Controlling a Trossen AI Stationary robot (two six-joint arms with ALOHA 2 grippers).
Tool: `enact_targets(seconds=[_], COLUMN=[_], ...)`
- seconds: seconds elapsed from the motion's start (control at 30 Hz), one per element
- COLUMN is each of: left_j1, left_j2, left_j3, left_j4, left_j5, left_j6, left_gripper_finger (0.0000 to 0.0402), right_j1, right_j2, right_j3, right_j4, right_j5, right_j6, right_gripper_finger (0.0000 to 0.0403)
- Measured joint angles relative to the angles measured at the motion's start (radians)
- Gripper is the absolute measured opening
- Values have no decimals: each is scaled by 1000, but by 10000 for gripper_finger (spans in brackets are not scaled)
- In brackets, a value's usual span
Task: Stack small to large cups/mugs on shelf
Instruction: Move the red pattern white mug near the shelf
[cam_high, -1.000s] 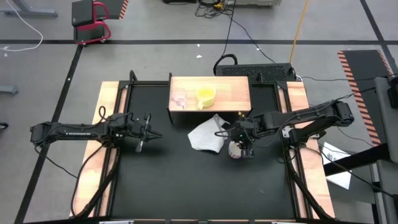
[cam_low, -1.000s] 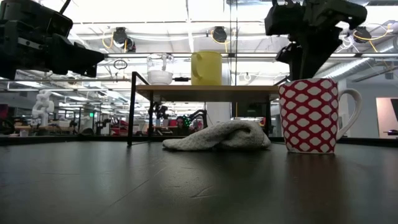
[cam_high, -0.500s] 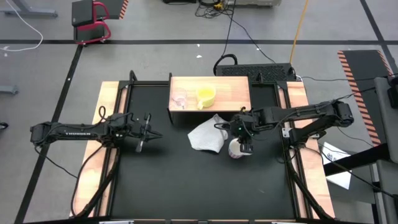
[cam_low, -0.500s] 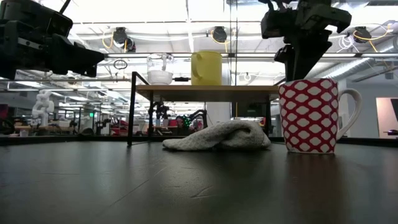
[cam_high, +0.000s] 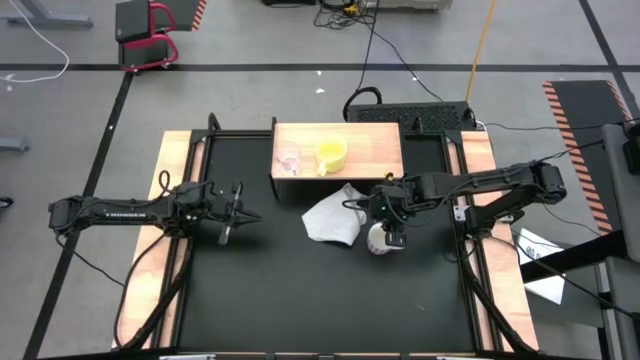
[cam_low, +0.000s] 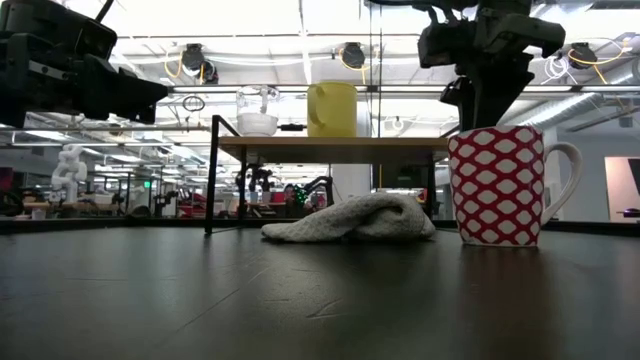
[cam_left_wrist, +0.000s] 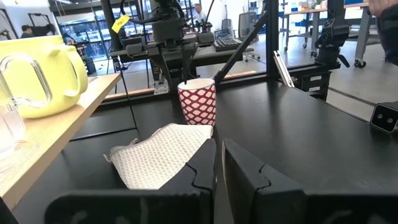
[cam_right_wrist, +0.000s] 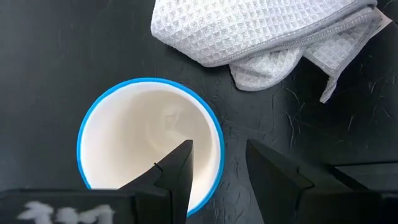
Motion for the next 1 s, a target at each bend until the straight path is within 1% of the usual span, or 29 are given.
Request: enact_targets(seconds=[0.37, 0.5, 1.0], left_j1=[0, 0, 0], left_j2=[0, 0, 0], left_j3=[0, 0, 0], left_j4=[0, 0, 0], left_j5=[0, 0, 0], left_j6=[6, 6, 0], left_gripper_finger=[31, 31, 31], right_j1=[0, 0, 2], right_j2=[0, 0, 0], right_j3=[0, 0, 0], right_j4=[0, 0, -12], right_j5=[-9, -34, -35], right_j6=[5, 8, 10], right_gripper_finger=[141, 141, 141])
